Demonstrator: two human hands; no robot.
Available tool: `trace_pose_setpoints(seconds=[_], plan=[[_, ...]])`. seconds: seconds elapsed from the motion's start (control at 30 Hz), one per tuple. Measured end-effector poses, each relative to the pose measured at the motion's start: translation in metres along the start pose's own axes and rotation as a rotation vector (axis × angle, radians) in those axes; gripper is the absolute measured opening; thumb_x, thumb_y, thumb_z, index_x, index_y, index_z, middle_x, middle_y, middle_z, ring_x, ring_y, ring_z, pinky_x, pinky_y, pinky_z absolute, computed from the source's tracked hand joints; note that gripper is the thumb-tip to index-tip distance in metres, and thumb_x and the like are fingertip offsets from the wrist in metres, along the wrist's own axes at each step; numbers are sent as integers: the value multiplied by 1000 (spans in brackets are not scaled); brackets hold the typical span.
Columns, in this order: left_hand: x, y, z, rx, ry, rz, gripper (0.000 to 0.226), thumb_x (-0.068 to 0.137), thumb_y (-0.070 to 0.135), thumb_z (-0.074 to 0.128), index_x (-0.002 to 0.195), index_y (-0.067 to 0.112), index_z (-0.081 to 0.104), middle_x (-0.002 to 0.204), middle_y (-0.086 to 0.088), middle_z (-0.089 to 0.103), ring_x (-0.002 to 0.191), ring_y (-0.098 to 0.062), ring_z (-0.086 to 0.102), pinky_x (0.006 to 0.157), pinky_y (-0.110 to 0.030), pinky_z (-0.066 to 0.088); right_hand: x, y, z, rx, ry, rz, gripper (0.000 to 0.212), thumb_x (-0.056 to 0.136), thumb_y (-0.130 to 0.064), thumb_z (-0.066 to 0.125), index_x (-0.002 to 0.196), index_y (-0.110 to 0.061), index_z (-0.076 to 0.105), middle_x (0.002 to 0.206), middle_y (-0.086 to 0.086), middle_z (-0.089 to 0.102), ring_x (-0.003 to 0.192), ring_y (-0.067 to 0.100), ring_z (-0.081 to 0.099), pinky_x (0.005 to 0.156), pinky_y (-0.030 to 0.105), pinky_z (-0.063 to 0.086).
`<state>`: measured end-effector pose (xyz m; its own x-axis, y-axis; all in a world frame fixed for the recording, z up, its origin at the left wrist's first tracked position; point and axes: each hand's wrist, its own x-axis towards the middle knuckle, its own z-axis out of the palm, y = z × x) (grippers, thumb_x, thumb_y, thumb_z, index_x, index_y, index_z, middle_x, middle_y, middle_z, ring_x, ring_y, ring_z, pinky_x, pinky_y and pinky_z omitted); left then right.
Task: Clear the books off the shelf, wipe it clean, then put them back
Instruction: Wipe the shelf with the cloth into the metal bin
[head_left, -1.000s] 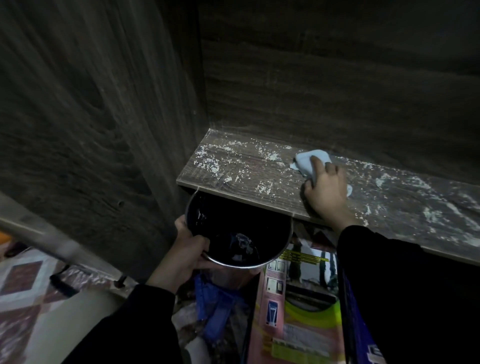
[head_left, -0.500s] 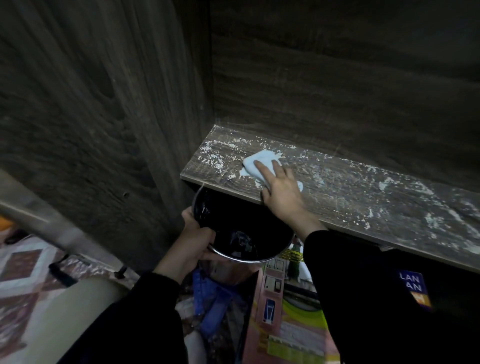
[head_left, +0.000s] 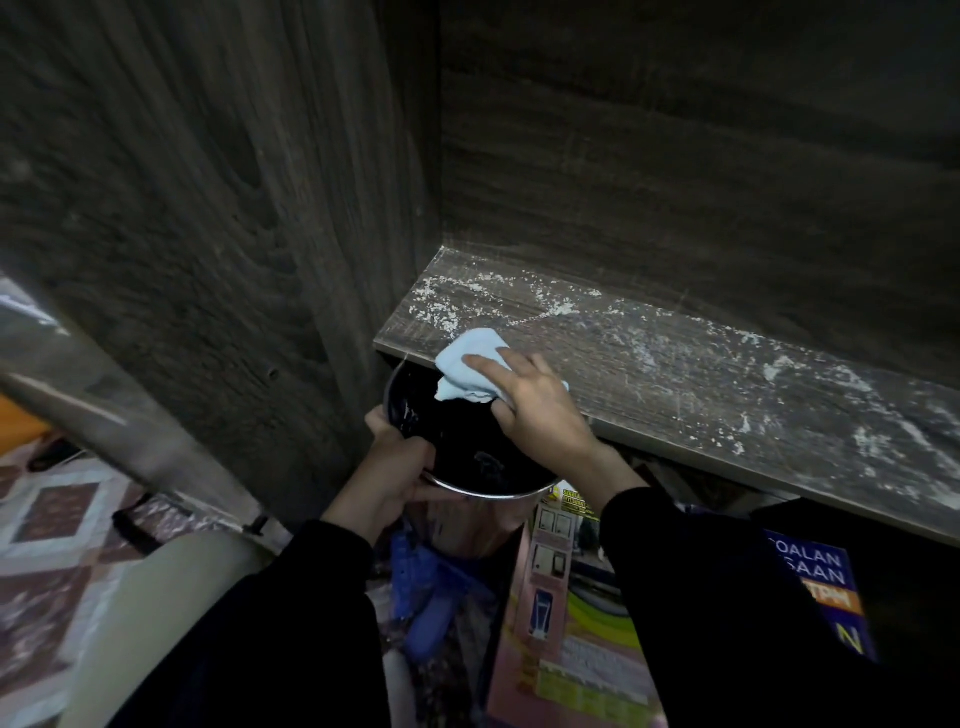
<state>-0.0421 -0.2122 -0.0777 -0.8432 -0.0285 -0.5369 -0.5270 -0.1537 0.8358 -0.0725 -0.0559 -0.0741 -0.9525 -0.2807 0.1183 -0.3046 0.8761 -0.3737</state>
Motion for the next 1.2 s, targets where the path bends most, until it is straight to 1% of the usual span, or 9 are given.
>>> trace_pose_setpoints(seconds=[0.1, 0.2, 0.3, 0.4, 0.5, 0.63, 0.77, 1.03, 1.2], plan=[[-1, 0, -1, -27, 5, -2, 45, 85, -14, 37, 111, 21, 24, 96, 2, 39, 83, -23, 56, 51, -47, 56, 2, 7, -10, 250, 56, -10, 52, 88, -8, 48, 138, -22, 49, 138, 10, 52, 123, 26, 46, 99, 30, 34], [1, 0, -3, -35, 14, 4, 44, 84, -15, 35, 108, 21, 25, 100, 2, 38, 86, -25, 56, 49, -46, 57, 3, 20, -25, 374, 164, 71, 52, 88, -3, 56, 136, -22, 51, 133, 6, 56, 110, 17, 53, 88, 23, 37], [4, -1, -4, -46, 18, 10, 45, 83, -16, 34, 108, 21, 25, 103, 4, 37, 90, -26, 55, 47, -45, 56, 9, 44, -35, 321, 347, 166, 53, 86, 0, 56, 137, -15, 51, 133, 10, 56, 115, 23, 53, 94, 27, 40], [4, -1, -6, -62, 16, -5, 47, 83, -16, 34, 109, 22, 25, 99, 6, 35, 88, -24, 54, 43, -42, 56, 16, 74, -42, 151, 462, 321, 54, 85, 3, 51, 137, -7, 48, 132, 24, 51, 119, 39, 46, 103, 37, 32], [6, -1, -8, -51, 11, -21, 50, 82, -17, 35, 111, 23, 26, 101, 6, 36, 90, -25, 54, 42, -38, 55, 25, 95, -46, 2, 449, 499, 54, 87, -4, 49, 140, -8, 41, 134, 30, 40, 120, 46, 36, 105, 44, 28], [6, 0, -10, -57, -12, -28, 52, 82, -16, 36, 113, 24, 26, 105, 4, 40, 92, -27, 56, 42, -37, 54, 44, 93, -37, -92, 259, 657, 50, 89, -17, 51, 137, -12, 38, 139, 29, 32, 125, 48, 30, 105, 51, 26], [4, 2, -10, -80, -35, -37, 55, 81, -19, 36, 117, 22, 27, 97, 3, 44, 80, -22, 57, 48, -46, 56, 75, 72, -22, -200, 187, 617, 58, 85, -25, 57, 138, -15, 36, 141, 27, 32, 126, 46, 31, 103, 46, 27], [14, 2, -18, -72, -62, -65, 60, 80, -19, 36, 121, 24, 30, 110, 0, 45, 98, -30, 55, 48, -48, 56, 118, 46, -1, -249, 146, 464, 62, 91, -27, 50, 147, -18, 26, 147, 28, 24, 132, 42, 25, 107, 44, 24], [18, 0, -24, -66, -61, -75, 58, 81, -18, 36, 117, 28, 31, 107, 1, 47, 95, -27, 55, 56, -54, 56, 139, 38, 4, -222, 107, 288, 59, 93, -24, 47, 149, -22, 28, 148, 22, 29, 131, 39, 27, 109, 43, 24]])
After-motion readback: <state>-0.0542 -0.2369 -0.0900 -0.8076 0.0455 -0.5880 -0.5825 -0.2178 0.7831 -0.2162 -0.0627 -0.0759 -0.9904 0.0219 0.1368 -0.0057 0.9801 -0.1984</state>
